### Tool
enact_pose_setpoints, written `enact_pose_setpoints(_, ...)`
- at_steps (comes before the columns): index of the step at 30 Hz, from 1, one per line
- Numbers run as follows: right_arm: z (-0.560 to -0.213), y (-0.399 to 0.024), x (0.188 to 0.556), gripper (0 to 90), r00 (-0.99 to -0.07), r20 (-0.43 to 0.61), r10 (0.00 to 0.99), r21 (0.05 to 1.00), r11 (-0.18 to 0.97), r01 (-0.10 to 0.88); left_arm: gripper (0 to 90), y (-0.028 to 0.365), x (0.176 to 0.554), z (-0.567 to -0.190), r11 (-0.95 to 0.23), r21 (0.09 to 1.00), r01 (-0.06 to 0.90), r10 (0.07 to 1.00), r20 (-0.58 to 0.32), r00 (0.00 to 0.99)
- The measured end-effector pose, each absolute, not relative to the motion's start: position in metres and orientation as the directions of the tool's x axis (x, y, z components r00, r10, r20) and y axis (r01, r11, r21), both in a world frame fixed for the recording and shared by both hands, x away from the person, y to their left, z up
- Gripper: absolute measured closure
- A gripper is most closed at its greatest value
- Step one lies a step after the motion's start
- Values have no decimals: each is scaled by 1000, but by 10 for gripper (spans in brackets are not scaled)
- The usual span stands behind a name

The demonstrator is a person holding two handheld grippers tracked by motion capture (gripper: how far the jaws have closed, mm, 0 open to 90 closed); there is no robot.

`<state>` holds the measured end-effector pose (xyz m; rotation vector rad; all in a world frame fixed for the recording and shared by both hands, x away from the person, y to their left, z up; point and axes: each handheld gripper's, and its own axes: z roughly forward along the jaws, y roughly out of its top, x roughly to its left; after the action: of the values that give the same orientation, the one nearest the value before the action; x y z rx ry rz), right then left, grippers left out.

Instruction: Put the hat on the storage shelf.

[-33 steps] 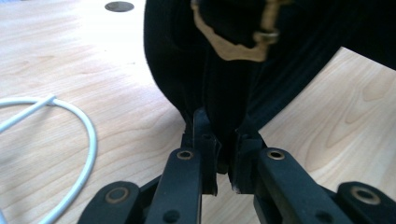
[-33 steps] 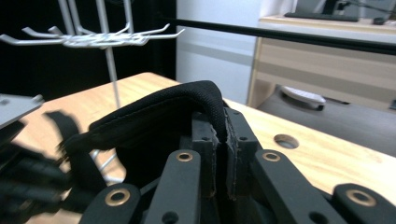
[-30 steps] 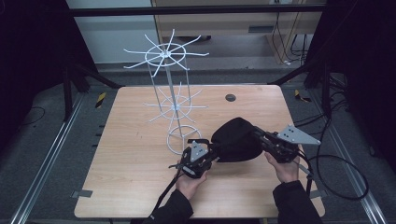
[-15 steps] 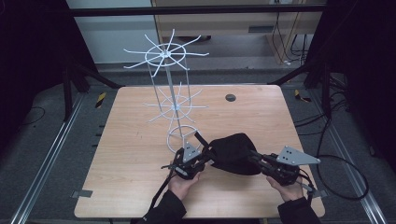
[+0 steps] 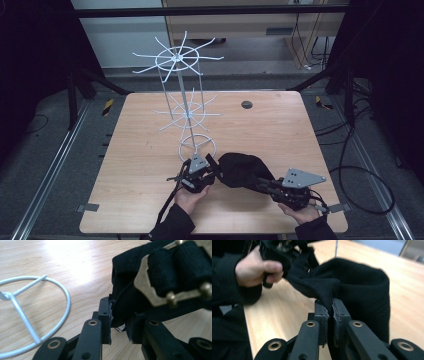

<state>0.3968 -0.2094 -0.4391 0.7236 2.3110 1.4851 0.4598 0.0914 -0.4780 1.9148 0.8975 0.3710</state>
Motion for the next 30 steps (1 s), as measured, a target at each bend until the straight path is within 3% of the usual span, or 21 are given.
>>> enact_pose_setpoints(9,-464,-199,400,842,-843,57,534,844,425,327,764,99,459,-478,-302,859,414,699,-95,709)
enact_pose_setpoints(17,-474,-195,403,842,-832,41,553,812,467,351,626,117,459,-474,-325,833,447,685,-118,719)
enact_pose_setpoints(30,-482,-183,399,833,-844,34,535,788,506,352,572,143,443,-444,-314,841,439,667,-133,733)
